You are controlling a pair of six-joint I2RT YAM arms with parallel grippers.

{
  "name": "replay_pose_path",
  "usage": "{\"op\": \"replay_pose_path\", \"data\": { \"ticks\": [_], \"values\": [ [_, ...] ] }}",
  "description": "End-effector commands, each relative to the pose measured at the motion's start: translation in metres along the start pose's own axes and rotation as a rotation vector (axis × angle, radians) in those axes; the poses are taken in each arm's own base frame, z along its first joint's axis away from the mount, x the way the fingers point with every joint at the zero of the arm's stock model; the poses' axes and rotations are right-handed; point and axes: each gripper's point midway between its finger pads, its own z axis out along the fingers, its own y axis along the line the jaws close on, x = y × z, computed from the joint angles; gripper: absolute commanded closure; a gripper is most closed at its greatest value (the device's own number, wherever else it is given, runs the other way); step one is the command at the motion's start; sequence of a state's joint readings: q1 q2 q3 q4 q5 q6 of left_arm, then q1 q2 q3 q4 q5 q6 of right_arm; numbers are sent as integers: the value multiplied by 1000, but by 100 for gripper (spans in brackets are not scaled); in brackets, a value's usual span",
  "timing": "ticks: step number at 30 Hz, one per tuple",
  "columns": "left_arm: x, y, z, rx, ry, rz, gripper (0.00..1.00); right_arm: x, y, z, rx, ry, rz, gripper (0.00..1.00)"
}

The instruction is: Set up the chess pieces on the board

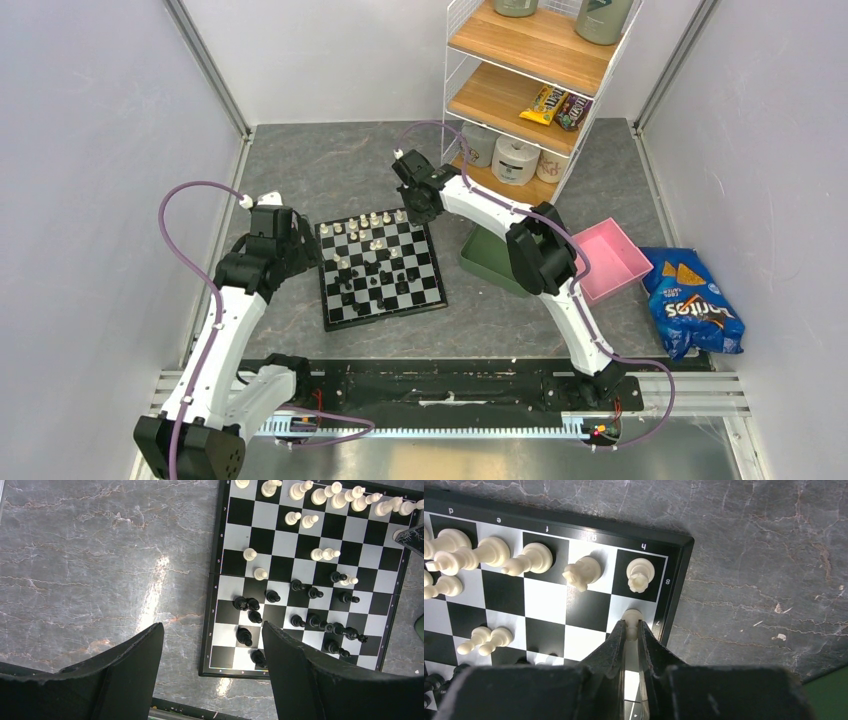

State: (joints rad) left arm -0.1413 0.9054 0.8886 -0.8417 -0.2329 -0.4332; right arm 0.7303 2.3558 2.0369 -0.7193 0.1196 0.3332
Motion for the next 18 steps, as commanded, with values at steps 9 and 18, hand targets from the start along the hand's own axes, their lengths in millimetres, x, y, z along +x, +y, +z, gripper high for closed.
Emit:
{"op": "replay_pose_path", "data": {
  "ticks": [9, 18],
  "values": [
    [-1, 0, 2, -2, 5, -22, 21, -11, 13, -8, -49, -26, 8, 66],
    [-1, 1, 2, -3, 3, -23, 20, -17, 25, -52, -100, -66, -7, 59]
  ]
}}
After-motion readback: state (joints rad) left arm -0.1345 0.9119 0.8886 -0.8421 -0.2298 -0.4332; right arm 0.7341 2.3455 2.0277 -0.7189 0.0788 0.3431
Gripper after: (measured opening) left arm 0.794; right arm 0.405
